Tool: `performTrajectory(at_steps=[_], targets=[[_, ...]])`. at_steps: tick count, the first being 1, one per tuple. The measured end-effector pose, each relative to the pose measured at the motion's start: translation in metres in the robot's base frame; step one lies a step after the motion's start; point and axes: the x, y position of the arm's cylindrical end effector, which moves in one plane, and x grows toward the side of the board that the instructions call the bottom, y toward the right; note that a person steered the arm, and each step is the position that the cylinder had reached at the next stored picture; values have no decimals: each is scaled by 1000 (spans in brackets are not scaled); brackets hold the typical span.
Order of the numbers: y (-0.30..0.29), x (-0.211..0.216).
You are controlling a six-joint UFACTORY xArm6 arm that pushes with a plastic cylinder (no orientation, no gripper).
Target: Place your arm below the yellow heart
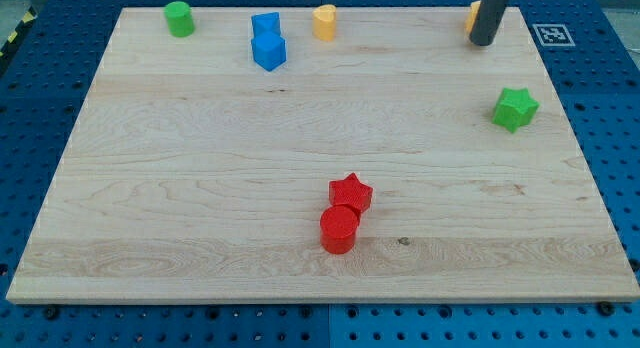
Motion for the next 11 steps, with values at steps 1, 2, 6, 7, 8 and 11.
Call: performTrajectory(at_steps=[1, 2, 6, 7, 8, 11], targets=[[-10, 16], [-41, 55], [-195, 63], [-195, 63], [-195, 63], [-153, 192]])
